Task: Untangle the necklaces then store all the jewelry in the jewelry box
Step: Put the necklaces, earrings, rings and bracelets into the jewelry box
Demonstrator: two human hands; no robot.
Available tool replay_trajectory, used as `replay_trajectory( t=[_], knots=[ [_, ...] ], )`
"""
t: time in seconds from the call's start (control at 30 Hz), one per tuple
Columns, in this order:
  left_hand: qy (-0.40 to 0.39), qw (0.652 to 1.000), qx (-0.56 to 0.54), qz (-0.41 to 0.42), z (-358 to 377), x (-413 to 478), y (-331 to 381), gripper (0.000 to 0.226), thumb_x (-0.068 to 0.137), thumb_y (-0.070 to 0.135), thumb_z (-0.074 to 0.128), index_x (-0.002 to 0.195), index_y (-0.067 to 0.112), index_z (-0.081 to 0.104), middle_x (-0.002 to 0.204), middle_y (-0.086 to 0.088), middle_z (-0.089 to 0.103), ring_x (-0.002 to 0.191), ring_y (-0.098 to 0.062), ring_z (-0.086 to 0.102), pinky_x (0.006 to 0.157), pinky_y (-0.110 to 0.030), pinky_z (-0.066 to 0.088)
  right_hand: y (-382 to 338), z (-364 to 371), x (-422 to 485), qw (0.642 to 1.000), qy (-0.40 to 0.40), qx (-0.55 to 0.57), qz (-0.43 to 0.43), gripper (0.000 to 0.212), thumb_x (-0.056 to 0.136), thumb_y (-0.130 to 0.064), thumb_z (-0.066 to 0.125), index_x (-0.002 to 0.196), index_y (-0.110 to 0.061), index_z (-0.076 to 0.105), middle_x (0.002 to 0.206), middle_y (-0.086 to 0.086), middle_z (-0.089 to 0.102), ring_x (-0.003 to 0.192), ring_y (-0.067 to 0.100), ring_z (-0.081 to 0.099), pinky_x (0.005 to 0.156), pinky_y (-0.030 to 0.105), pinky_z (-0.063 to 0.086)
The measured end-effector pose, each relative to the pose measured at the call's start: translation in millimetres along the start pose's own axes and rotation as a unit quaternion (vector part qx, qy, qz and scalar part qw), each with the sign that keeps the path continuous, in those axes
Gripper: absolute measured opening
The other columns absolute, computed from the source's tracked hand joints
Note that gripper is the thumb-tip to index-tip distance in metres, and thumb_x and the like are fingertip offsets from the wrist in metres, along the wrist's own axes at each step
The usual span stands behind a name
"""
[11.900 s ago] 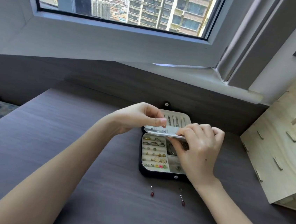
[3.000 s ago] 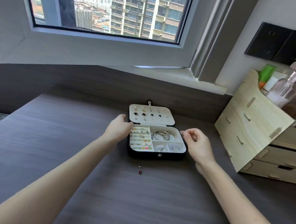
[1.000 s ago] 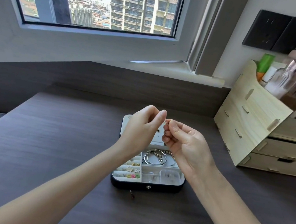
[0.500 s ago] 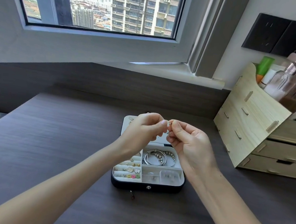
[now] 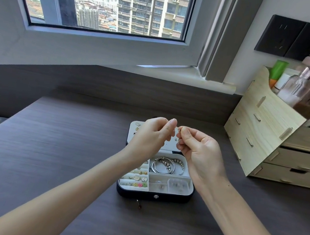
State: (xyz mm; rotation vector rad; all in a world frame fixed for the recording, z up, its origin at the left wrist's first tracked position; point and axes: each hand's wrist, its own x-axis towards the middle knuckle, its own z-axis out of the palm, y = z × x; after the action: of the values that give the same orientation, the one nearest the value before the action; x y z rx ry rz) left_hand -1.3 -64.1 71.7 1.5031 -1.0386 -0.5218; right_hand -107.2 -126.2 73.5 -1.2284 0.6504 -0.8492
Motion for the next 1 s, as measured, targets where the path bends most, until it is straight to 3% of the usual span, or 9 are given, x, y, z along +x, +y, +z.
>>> replay_trajectory(
  t=[0.23,0.37,0.43,0.53,0.63,0.93,1.0],
  knots=[
    [-0.043,0.998,-0.036,-0.006,-7.1,-0.9,-6.7,0.015,0.093,0.011,0.054,0.079,0.005,0.056,0.067,0.009,0.050,0.060,-0.004,0.043,0.058,-0.018,0.037,-0.2,0.0,-0.2,1.000,-0.005,0.006,-0.001,0.021,0.090,-0.008,0.057,0.074,-0.011,0.071,0.061,-0.001,0.062,0.065,0.014,0.048,0.068,0.028,0.045],
    [-0.045,0.997,-0.056,-0.018,-7.1,2.6,-3.6,0.021,0.091,0.010,0.056,0.070,0.008,0.055,0.063,0.004,0.049,0.056,-0.005,0.042,0.056,-0.018,0.035,-0.1,-2.1,-0.4,0.999,-0.020,-0.035,-0.026,0.020,0.091,-0.010,0.057,0.078,-0.013,0.071,0.065,-0.001,0.064,0.066,0.013,0.050,0.069,0.029,0.048],
    [-0.059,0.991,-0.111,-0.047,-7.2,4.5,-0.9,0.020,0.085,0.012,0.058,0.065,0.009,0.054,0.059,0.002,0.048,0.055,-0.007,0.041,0.053,-0.018,0.034,-0.1,-4.8,0.4,0.992,-0.024,-0.094,-0.078,0.014,0.091,-0.011,0.058,0.084,-0.013,0.070,0.068,-0.004,0.066,0.066,0.012,0.054,0.072,0.029,0.051],
    [-0.093,0.964,-0.212,-0.132,-8.9,8.5,5.4,0.025,0.088,0.004,0.049,0.063,0.007,0.050,0.054,0.000,0.044,0.052,-0.010,0.038,0.050,-0.019,0.027,-4.0,-9.7,3.1,0.957,-0.040,-0.202,-0.204,0.015,0.090,-0.010,0.060,0.084,-0.020,0.069,0.078,-0.007,0.069,0.075,0.005,0.062,0.071,0.018,0.050],
    [-0.165,0.913,-0.290,-0.234,-15.2,15.1,14.9,0.020,0.078,0.009,0.050,0.059,0.008,0.050,0.053,-0.001,0.043,0.046,-0.010,0.037,0.044,-0.017,0.024,-11.1,-14.1,8.4,0.919,-0.081,-0.262,-0.283,0.016,0.091,-0.005,0.058,0.086,-0.019,0.066,0.084,-0.007,0.067,0.082,0.003,0.062,0.072,0.011,0.045],
    [-0.239,0.885,-0.205,-0.342,-35.7,47.3,34.2,0.035,0.090,0.013,0.042,0.055,0.011,0.048,0.051,0.001,0.036,0.045,-0.008,0.029,0.042,-0.013,0.020,-20.8,-20.6,38.6,0.802,-0.142,-0.376,-0.442,0.011,0.089,-0.004,0.056,0.089,-0.004,0.067,0.087,0.000,0.064,0.084,0.007,0.059,0.075,0.015,0.047],
    [-0.241,0.893,-0.186,-0.331,-36.9,53.3,36.9,0.031,0.091,0.013,0.042,0.061,0.010,0.047,0.052,0.001,0.038,0.047,-0.008,0.030,0.041,-0.013,0.023,-22.1,-21.9,45.0,0.798,-0.142,-0.382,-0.444,0.012,0.089,-0.002,0.057,0.091,-0.007,0.068,0.086,-0.002,0.066,0.083,0.007,0.061,0.075,0.016,0.048]
  ],
)
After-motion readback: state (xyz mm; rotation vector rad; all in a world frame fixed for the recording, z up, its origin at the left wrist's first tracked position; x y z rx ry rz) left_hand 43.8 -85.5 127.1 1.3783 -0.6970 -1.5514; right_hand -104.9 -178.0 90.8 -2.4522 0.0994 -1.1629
